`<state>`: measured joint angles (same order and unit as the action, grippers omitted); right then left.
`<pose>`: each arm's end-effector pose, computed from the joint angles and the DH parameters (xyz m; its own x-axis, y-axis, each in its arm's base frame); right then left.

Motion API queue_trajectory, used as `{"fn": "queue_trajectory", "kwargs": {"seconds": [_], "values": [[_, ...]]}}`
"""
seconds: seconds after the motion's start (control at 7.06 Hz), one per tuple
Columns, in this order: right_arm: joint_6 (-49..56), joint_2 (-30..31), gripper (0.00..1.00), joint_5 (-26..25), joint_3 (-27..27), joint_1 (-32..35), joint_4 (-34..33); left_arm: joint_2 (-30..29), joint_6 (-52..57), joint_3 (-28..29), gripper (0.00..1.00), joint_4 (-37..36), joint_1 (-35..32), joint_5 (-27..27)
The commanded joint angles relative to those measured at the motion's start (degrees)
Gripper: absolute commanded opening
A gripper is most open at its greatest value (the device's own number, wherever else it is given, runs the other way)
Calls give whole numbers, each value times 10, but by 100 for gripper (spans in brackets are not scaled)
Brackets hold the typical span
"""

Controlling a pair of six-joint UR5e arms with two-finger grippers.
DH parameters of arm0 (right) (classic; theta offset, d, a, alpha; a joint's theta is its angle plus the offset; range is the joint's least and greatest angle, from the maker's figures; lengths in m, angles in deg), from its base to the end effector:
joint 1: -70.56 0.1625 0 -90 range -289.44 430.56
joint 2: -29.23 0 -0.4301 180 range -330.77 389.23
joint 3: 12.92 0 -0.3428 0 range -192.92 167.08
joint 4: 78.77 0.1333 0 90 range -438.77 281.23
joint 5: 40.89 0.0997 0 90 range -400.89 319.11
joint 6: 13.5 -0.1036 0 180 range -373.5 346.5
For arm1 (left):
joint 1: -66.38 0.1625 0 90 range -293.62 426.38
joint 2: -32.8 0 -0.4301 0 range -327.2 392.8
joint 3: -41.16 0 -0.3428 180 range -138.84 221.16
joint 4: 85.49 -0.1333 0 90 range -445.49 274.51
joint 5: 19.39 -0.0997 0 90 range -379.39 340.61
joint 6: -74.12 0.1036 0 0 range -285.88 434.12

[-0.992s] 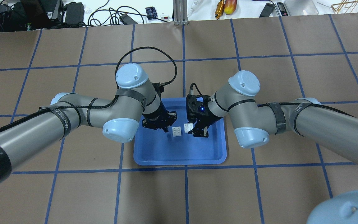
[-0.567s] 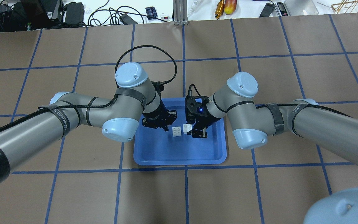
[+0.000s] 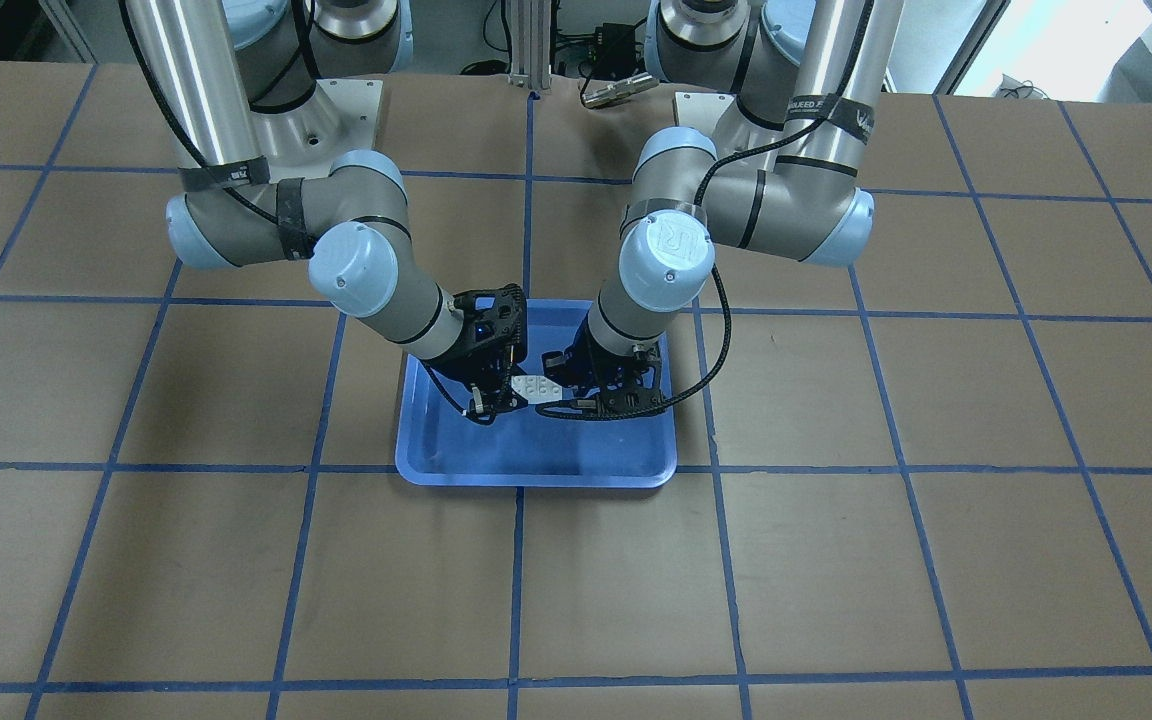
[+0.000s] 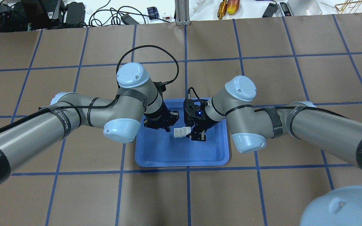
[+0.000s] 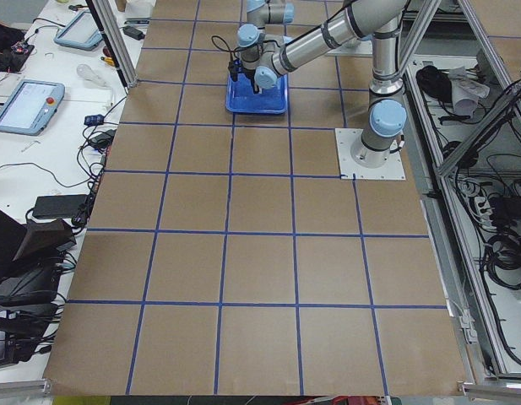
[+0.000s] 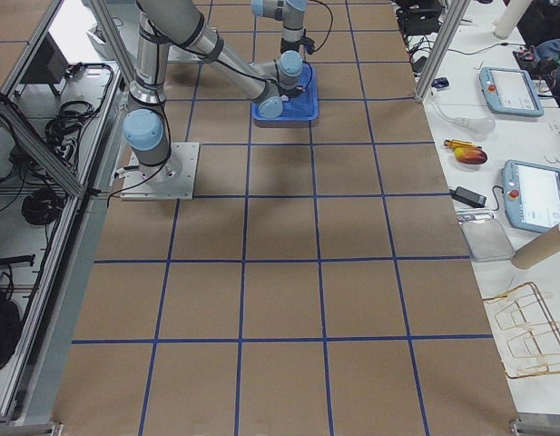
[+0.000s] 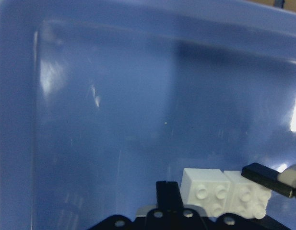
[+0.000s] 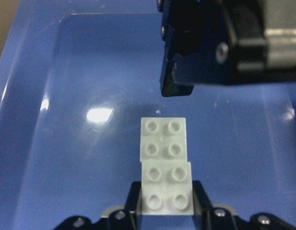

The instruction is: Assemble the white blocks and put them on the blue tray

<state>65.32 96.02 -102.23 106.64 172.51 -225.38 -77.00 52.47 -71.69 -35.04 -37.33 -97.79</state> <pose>0.2789 -0.4341 0.2008 0.0375 -0.9989 -0.0271 -0.8757 -0.0198 -0.4824 -0.2663 -0.4413 0.2282 -0.9742 -0.1519 0.1667 -0.1321 0.9834 0.1243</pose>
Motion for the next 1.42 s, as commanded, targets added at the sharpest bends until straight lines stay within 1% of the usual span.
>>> {"fn": "queue_trajectory", "kwargs": {"seconds": [0.0, 0.28, 0.42, 0.57, 0.71, 0.85, 0.99, 1.13, 1.28], "values": [[-1, -4, 100, -11, 0, 0, -11, -1, -1, 0, 0, -1, 0, 1], [-12, 4, 100, -13, -7, -3, -8, 3, -1, 1, 0, -1, 0, 1], [-33, 18, 100, -30, -11, -10, -4, 4, -1, 1, 0, -1, 0, 1], [-63, 59, 100, -53, -13, -17, 3, -2, -1, 1, 0, -1, 0, 1], [-107, 107, 100, -73, -23, -43, 49, -6, -4, 0, 0, 3, 0, 2], [-111, 153, 100, -76, -60, -73, 140, -7, -5, 0, 0, 1, 0, 2], [-111, 180, 100, -76, -103, -92, 236, -7, -6, 0, 0, 1, -7, 2], [-132, 192, 100, -83, -135, -102, 254, -9, -7, 0, 0, 0, -10, 2], [-173, 215, 100, -164, -169, -102, 290, -10, -32, 0, 0, -1, -16, 3]]}}
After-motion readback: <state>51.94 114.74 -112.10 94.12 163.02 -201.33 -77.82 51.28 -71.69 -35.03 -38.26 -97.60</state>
